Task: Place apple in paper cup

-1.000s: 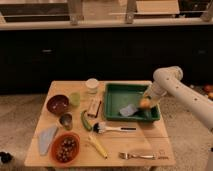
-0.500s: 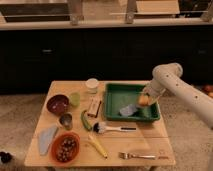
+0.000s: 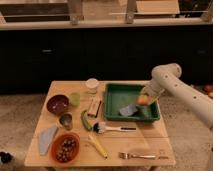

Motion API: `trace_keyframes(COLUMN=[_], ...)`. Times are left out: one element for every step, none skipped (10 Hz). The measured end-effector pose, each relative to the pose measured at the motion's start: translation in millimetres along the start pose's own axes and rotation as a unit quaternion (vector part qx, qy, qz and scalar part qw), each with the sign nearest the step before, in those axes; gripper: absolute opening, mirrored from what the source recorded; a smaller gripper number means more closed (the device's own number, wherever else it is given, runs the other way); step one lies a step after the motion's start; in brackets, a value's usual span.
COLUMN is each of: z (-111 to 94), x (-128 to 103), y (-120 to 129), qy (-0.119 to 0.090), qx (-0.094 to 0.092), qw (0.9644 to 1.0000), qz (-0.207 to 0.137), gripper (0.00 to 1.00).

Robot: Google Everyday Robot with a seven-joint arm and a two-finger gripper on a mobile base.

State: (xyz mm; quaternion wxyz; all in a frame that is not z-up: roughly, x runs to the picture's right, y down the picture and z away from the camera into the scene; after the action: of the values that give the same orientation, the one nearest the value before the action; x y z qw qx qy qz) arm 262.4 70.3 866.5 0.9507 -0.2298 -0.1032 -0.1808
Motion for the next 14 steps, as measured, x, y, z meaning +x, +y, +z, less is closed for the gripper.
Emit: trace_keyframes(z=[5,6,2,-8,-21,-32,-39,-43,-46,-48,-45,-42,-43,-44], x=[-2,-1,-1,-3,-9,-16,-19,-20,-24,-25,-26,-26,-28,-34], y=[-1,-2,-4,-9,-16,-21,-25,-26,-30,-35,-37,-39,-41,-47], qy=[0.0,0.001,0.002,0.004,0.005,0.007,0.009,0.011,0.012,0.011,0.01,0.01,0.009,0.008], qx=[0.0,0.001,0.004,0.008,0.013,0.018,0.021,0.024,0.028,0.03,0.031,0.034,0.035,0.039], qw=[1.0,1.0,1.0,1.0,0.9998,0.9996,0.9995,0.9994,0.9991,0.9991,0.999,0.9988,0.9987,0.9985], qz=[-0.001,-0.001,-0.002,-0.005,-0.012,-0.019,-0.022,-0.024,-0.028,-0.028,-0.029,-0.033,-0.034,-0.037], gripper=[0.38,0.29,0.24,0.2,0.11,0.03,0.0,0.0,0.0,0.05,0.12,0.21,0.26,0.33])
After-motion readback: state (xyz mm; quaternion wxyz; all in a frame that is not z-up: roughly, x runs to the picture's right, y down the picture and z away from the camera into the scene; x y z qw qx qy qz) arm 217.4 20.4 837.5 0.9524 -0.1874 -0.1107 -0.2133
